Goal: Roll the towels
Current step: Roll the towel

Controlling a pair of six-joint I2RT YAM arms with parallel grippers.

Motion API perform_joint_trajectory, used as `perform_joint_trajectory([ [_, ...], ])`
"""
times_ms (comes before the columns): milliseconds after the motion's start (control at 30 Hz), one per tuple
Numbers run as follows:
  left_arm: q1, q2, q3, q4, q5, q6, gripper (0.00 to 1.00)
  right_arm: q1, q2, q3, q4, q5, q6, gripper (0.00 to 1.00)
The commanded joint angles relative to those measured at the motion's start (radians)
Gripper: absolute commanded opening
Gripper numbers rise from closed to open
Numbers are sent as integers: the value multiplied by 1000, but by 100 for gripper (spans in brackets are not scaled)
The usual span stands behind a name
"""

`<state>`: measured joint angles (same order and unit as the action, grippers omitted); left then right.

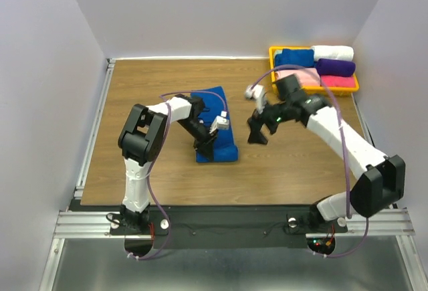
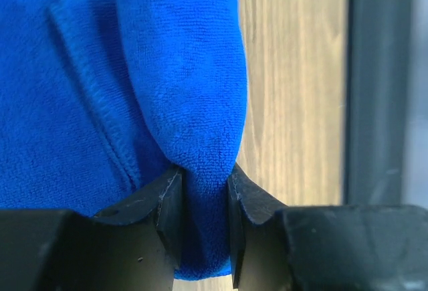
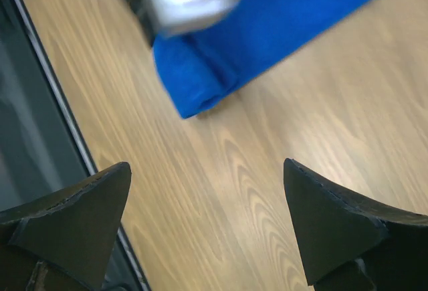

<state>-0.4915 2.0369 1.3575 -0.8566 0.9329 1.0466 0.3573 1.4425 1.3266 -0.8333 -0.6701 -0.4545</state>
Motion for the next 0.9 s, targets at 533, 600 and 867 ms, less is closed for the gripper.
perform_joint_trajectory([
  [533,105,236,124,-259,-6,73,40,575,240,-245,632,587,-214,94],
  [600,107,240,130,-259,-6,76,41,577,266,-230,631,555,-208,89],
  [867,117,215,150,-259,-2,87,47,575,340,-228,596,475,-190,43],
])
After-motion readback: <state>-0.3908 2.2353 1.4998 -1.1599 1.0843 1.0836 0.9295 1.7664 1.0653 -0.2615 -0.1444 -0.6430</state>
